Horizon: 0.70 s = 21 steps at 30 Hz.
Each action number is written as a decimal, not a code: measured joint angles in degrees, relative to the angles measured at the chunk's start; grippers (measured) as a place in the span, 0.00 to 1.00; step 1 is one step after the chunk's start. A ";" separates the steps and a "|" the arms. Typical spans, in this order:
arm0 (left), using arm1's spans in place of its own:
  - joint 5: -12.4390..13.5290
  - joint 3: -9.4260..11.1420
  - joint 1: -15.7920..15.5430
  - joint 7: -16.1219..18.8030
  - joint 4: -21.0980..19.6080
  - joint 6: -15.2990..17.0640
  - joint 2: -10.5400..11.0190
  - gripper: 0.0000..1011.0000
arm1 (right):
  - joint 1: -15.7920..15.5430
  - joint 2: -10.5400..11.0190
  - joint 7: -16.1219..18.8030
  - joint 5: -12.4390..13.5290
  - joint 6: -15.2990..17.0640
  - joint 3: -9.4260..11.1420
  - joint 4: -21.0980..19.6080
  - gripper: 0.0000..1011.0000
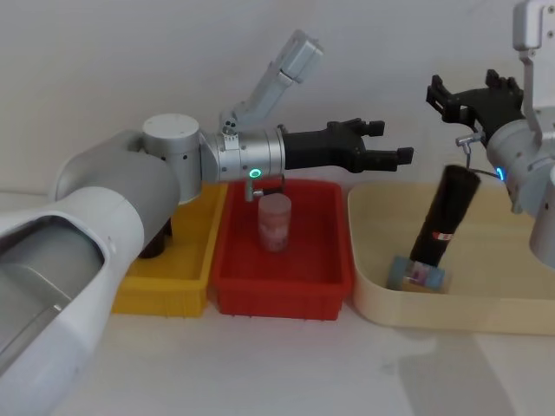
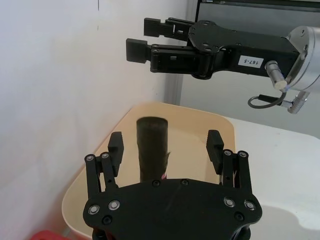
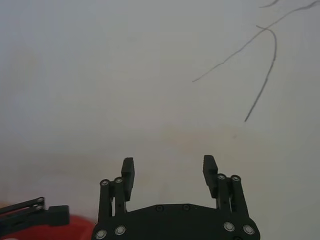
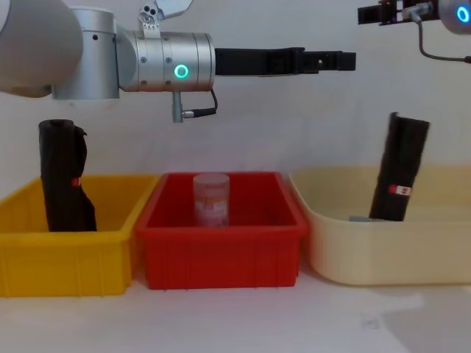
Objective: Pick up the garbage bag with the one hand and transfer it to the other hand.
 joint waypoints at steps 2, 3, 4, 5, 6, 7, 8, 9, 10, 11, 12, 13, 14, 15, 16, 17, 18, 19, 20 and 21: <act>0.00 0.00 0.00 0.00 0.00 0.00 0.00 0.99 | 0.02 0.05 -0.17 -0.14 -0.04 0.05 0.07 0.88; 0.00 0.00 0.00 0.00 0.00 0.00 0.00 0.99 | 0.05 0.09 -0.31 -0.23 -0.08 0.12 0.12 0.89; 0.00 0.00 0.00 0.00 0.00 0.00 0.00 0.99 | 0.06 0.11 -0.36 -0.28 -0.11 0.15 0.15 0.93; 0.00 0.00 0.00 0.00 0.00 0.00 0.00 0.99 | 0.08 0.12 -0.41 -0.34 -0.13 0.17 0.18 0.95; 0.00 0.00 0.00 0.00 0.00 0.00 0.00 0.99 | 0.11 0.17 -0.50 -0.44 -0.16 0.21 0.23 0.98; 0.00 0.00 0.00 0.00 0.00 0.00 0.00 0.99 | 0.12 0.19 -0.56 -0.48 -0.17 0.23 0.25 0.99; 0.00 0.00 0.00 0.00 0.00 0.00 0.00 0.99 | 0.13 0.21 -0.62 -0.51 -0.18 0.24 0.27 0.99; 0.00 0.00 0.00 0.00 0.00 0.00 0.00 0.99 | 0.15 0.23 -0.70 -0.59 -0.21 0.27 0.30 0.99; 0.00 0.00 0.00 0.00 0.00 0.00 0.00 0.99 | 0.15 0.24 -0.74 -0.62 -0.22 0.29 0.31 0.99; 0.00 0.00 0.00 0.00 0.00 0.00 0.00 0.99 | 0.17 0.26 -0.79 -0.67 -0.24 0.32 0.33 0.99; 0.00 0.00 0.00 0.00 0.00 0.00 0.00 0.99 | 0.17 0.27 -0.82 -0.69 -0.26 0.34 0.35 0.99; 0.00 0.00 0.00 0.00 0.00 0.00 0.00 0.99 | 0.17 0.28 -0.85 -0.72 -0.27 0.35 0.36 0.99; 0.00 0.00 0.00 0.00 0.00 0.00 0.00 0.99 | 0.18 0.30 -0.89 -0.77 -0.31 0.37 0.39 0.99; 0.00 0.00 0.00 0.00 0.00 0.00 0.00 0.99 | 0.18 0.31 -0.91 -0.80 -0.32 0.38 0.41 0.99; 0.00 0.00 0.00 0.00 0.00 0.00 0.00 0.99 | 0.19 0.32 -0.92 -0.83 -0.32 0.39 0.42 0.99; 0.00 0.00 0.00 0.00 0.00 0.00 0.00 0.99 | 0.19 0.33 -0.95 -0.85 -0.33 0.40 0.43 0.99; 0.00 0.00 0.00 0.00 0.00 0.00 0.00 0.99 | 0.20 0.34 -0.99 -0.88 -0.34 0.41 0.45 0.99; 0.00 0.00 0.00 0.00 0.00 0.00 0.00 0.99 | 0.20 0.34 -1.02 -0.89 -0.35 0.42 0.45 0.99; 0.00 0.00 0.00 0.00 0.00 0.00 0.00 0.99 | 0.20 0.35 -1.07 -0.92 -0.35 0.43 0.47 0.99; 0.00 0.00 0.00 0.00 0.00 0.00 0.00 0.99 | 0.21 0.35 -1.09 -0.92 -0.36 0.44 0.47 0.99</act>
